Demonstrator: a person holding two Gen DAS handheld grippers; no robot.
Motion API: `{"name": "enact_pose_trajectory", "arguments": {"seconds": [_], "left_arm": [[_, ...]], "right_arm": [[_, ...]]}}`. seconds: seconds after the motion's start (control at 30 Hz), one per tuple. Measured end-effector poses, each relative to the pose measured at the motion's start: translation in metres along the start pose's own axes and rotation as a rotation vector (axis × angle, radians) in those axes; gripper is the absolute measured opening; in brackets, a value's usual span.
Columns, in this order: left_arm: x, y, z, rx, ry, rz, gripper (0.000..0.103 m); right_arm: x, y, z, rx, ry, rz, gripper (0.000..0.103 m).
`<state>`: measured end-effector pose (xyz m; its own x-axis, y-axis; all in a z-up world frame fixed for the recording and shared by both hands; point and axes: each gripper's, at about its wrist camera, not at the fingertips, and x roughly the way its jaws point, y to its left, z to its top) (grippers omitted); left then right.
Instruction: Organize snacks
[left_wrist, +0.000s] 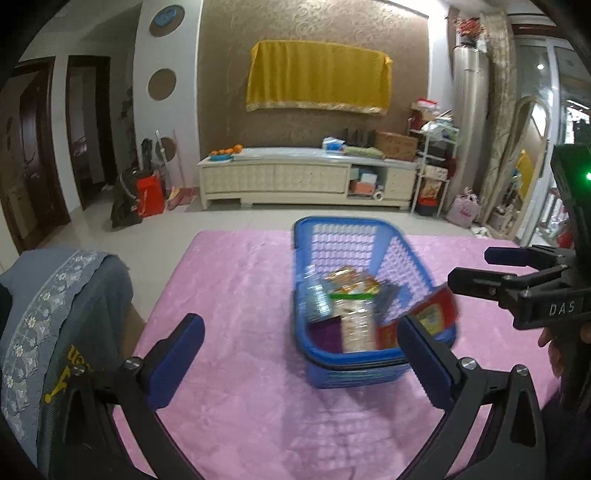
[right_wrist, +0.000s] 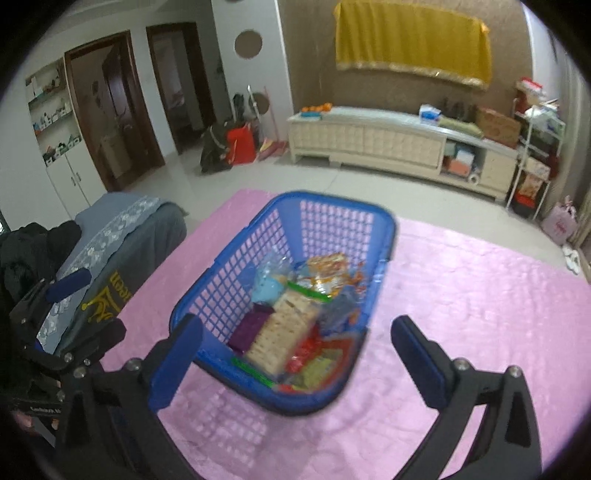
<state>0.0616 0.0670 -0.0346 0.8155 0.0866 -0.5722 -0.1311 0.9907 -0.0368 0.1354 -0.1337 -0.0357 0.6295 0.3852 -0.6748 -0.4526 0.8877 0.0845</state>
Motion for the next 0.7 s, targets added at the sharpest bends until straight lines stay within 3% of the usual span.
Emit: {"name": "enact_pose_trajectory", "arguments": {"seconds": [0.3, 0.7], "left_arm": [[-0.042, -0.045, 0.017, 0.031, -0.083, -0.031, 0.103], [-0.087, -0.085, 0.026, 0.055, -0.144, -0.086, 0.103]], "right_arm": [[-0.084, -0.014, -0.012, 0.036, -0.146, -0.104, 0.103], [-0.158, -0.025, -0.036, 0.116, -0.218, -0.185, 0.103]]}}
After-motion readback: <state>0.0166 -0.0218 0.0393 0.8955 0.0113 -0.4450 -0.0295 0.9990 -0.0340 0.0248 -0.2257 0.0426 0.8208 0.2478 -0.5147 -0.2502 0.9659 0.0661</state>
